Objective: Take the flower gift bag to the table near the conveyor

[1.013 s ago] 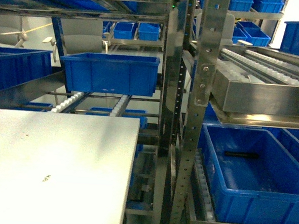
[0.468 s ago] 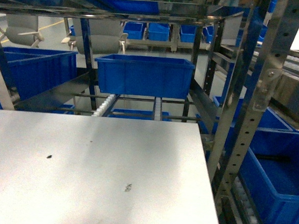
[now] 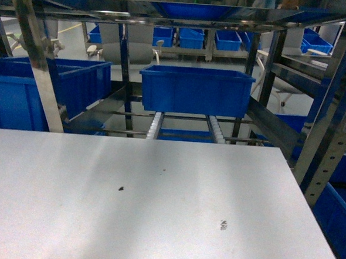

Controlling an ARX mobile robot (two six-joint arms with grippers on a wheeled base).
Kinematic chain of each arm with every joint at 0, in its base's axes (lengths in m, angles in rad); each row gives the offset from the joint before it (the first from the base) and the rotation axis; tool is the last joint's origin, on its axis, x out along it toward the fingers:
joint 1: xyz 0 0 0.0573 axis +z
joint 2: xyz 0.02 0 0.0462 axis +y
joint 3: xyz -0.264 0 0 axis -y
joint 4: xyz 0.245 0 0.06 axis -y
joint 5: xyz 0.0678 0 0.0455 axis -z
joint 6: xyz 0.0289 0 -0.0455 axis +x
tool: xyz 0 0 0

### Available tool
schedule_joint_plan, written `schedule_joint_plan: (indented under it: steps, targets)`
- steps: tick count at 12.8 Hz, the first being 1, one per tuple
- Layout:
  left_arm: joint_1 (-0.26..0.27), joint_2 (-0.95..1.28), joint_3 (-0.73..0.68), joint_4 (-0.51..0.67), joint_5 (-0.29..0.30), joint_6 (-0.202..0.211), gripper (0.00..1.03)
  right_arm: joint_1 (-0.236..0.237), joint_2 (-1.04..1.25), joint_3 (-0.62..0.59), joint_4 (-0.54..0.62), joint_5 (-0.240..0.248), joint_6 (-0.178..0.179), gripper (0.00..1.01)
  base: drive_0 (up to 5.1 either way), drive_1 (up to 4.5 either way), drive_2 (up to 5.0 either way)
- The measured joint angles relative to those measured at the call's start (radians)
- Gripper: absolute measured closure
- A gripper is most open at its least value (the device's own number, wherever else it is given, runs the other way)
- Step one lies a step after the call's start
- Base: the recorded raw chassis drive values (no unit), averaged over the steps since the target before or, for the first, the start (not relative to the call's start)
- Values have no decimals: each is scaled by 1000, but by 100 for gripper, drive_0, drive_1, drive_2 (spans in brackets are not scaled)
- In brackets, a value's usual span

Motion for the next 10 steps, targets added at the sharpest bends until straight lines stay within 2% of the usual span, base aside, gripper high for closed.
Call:
schedule_joint_plan:
  steps: [4,8,10]
  targets:
    - [0,0,0,0,0,0,101,0,0,0,-1,0,0,98,-497,249,249]
    - [1,3,0,0,0,0,101,0,0,0,3,0,0,98,-446,59,412]
    - [1,2,0,0,0,0,101,0,0,0,0,0,0,98,-485,196,302]
